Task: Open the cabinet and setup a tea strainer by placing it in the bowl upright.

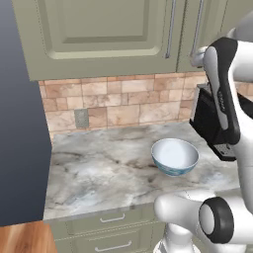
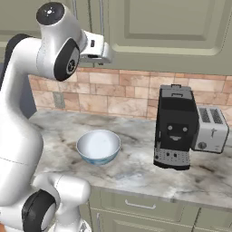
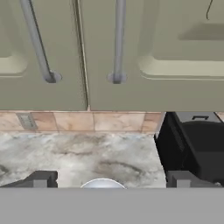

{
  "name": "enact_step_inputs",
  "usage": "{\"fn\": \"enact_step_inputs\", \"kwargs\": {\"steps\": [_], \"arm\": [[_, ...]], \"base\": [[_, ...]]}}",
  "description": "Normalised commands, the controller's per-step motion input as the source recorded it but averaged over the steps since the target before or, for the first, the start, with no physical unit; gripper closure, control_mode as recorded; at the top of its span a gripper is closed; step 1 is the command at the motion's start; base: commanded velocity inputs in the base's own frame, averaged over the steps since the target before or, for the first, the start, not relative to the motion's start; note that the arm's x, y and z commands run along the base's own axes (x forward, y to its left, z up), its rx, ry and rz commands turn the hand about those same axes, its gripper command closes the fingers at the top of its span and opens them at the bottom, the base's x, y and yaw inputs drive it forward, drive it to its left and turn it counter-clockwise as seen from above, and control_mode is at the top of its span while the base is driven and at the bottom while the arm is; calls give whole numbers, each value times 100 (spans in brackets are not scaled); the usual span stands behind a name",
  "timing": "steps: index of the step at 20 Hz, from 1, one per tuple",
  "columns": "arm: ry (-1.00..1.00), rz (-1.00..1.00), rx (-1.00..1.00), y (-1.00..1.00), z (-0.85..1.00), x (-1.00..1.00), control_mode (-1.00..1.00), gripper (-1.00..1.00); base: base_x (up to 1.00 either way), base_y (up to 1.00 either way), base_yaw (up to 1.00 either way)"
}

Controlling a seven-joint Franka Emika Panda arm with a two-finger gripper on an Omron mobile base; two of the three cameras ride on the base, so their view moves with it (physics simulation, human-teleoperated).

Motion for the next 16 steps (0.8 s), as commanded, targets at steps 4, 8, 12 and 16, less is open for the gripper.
{"fn": "enact_step_inputs", "kwargs": {"steps": [4, 8, 12, 16], "arm": [[-51, 0, 0, -19, 96, 0, -100, -100], [-37, 0, 0, -5, 73, 0, -100, -100], [5, 0, 1, -1, 4, 24, -100, -100], [3, 0, 3, 0, 0, 13, -100, -100]], "base": [[0, 0, 0], [0, 0, 0], [0, 0, 0], [0, 0, 0]]}}
